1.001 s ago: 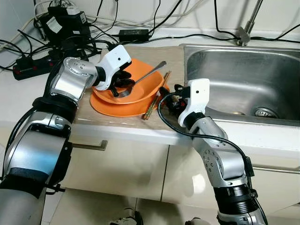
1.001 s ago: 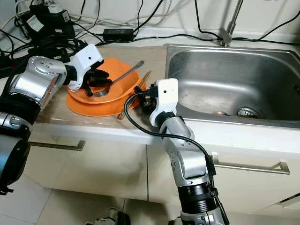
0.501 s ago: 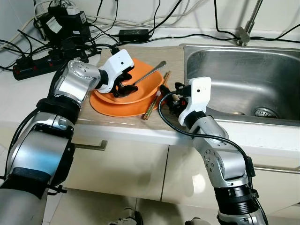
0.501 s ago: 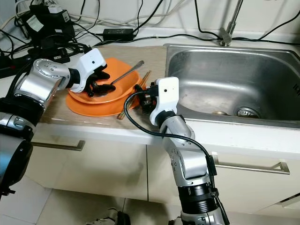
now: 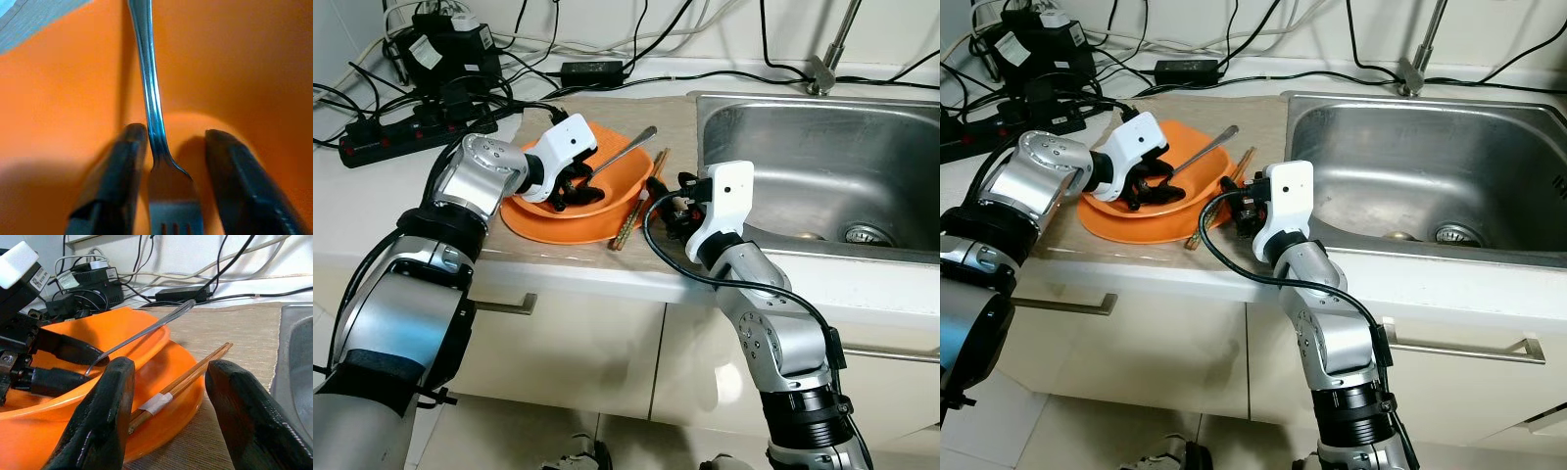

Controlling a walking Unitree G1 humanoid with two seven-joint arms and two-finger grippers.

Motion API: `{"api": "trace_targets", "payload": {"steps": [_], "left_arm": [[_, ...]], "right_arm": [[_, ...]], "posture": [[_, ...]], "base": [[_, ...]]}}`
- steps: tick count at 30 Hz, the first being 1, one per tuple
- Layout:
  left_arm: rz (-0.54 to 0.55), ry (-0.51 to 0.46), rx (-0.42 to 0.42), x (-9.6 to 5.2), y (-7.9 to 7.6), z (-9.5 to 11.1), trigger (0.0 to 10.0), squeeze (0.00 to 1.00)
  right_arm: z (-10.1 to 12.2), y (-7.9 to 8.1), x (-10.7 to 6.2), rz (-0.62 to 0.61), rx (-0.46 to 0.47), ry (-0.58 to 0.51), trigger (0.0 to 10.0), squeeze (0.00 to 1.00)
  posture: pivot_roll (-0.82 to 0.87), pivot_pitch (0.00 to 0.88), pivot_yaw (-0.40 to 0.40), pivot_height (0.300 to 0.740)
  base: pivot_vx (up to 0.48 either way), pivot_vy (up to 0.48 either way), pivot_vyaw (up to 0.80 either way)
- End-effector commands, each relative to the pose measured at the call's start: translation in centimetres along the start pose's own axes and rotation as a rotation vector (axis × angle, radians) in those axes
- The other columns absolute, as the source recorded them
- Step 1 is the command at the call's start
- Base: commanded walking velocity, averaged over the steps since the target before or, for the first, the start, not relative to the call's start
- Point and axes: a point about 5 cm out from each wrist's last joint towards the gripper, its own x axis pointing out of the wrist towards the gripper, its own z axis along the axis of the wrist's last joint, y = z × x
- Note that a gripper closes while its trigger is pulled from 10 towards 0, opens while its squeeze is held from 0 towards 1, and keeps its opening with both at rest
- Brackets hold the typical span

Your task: Kitchen organization

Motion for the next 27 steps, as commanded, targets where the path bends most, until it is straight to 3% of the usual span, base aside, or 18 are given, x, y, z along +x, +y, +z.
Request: {"api": "trace_targets", "payload": {"steps": [1,27], "left_arm": [[0.009,0.007,0.017,-0.2,0.3,0.3,0.0,0.0],[0.097,-0.134,0.045,-2.5,2.3,3.0,0.0,0.0]], "right_arm": [[0.2,0.3,0.0,0.009,-0.001,-0.002,10.0,0.0],[0.0,0.3,0.0,0.012,-0.001,0.004,10.0,0.0]], "posture": [[-0.04,0.007,0.07,0.707],[-0.03,0.015,0.068,0.707]], "base": [[0.0,0.0,0.0],[0.0,0.0,0.0]]}}
